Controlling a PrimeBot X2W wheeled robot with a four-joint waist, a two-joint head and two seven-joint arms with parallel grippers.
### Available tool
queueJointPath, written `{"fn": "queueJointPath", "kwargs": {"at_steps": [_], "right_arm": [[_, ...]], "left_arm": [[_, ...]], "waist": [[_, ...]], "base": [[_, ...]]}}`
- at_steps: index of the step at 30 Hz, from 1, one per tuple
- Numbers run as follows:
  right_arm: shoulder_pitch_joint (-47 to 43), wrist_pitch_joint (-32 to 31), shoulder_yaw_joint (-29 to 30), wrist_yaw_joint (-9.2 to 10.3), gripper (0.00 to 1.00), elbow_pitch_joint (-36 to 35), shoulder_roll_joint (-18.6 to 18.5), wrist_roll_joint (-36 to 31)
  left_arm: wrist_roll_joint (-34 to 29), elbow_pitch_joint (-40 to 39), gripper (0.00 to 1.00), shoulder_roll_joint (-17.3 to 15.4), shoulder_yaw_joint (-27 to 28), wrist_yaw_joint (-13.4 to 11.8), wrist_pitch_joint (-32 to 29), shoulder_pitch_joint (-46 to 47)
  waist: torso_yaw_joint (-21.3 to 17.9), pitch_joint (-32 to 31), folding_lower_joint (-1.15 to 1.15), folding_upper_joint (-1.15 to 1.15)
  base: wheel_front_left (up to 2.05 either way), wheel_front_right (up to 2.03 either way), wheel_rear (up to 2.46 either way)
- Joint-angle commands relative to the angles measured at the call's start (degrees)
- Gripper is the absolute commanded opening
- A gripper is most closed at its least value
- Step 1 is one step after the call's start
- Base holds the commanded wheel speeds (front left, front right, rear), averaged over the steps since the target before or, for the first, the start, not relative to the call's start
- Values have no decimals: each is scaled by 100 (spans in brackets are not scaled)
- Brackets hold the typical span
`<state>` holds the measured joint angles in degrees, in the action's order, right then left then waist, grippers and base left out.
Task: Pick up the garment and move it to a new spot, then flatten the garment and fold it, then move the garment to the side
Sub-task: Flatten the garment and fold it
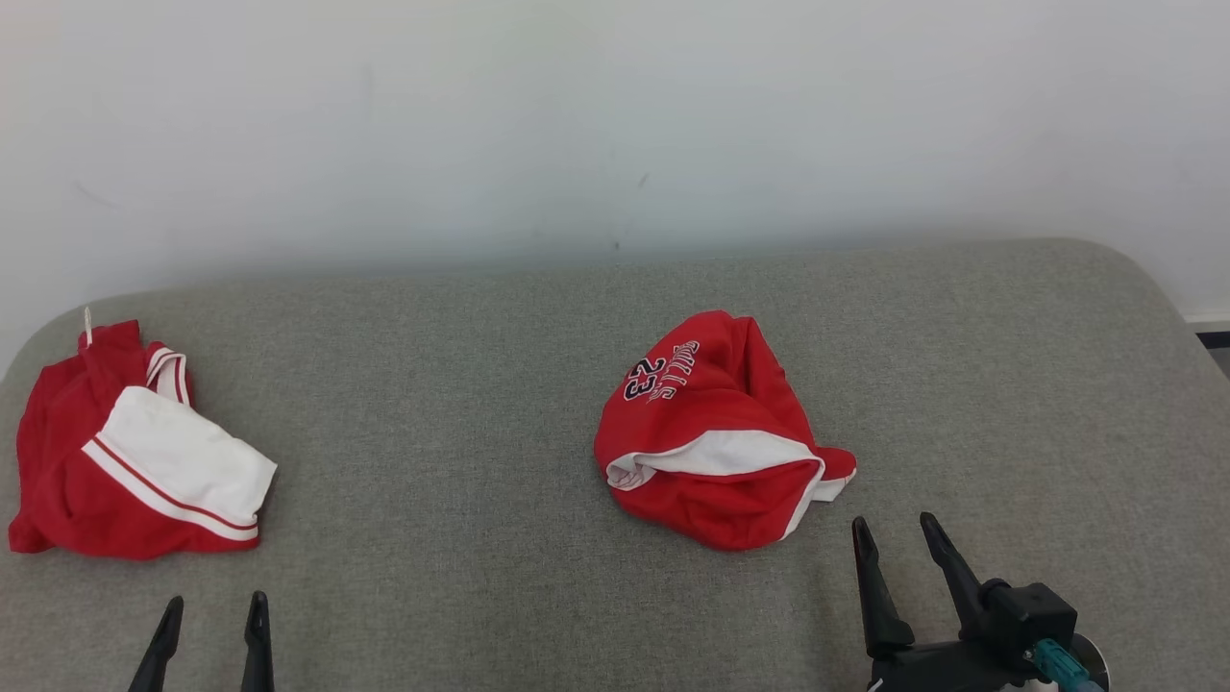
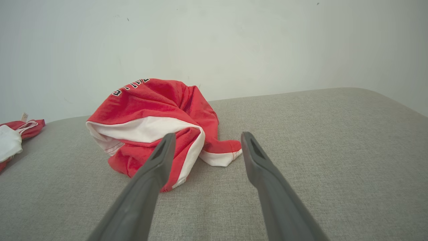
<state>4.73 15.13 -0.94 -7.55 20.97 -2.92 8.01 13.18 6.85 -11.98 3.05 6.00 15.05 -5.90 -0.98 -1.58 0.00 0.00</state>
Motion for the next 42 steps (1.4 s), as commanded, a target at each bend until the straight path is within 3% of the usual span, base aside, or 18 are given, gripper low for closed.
{"fn": "queueJointPath", "kwargs": {"at_steps": [1,18,24,30,42], "right_arm": [[-33,3,-6,12,100,0,7,13],[-7,3,-6,12,100,13,7,-14],[92,3,-89,12,100,25,7,25],[206,3,-163,12,100,26,7,77],[430,3,-177,12,100,-110,10,248]], "left_arm": [[-50,7,100,24,38,4,19,8],[-150,49,100,115,106,107,19,46],[-131,127,100,240,-41,109,19,326],[-112,401,100,262,-627,155,19,959],[571,1799,100,-159,-2502,142,19,2613]], "waist": [[-1,0,0,0],[-28,14,0,0],[-232,106,0,0],[-716,291,0,0],[-1608,952,0,0]], "base": [[0,0,0],[0,0,0],[0,0,0],[0,0,0],[0,0,0]]}}
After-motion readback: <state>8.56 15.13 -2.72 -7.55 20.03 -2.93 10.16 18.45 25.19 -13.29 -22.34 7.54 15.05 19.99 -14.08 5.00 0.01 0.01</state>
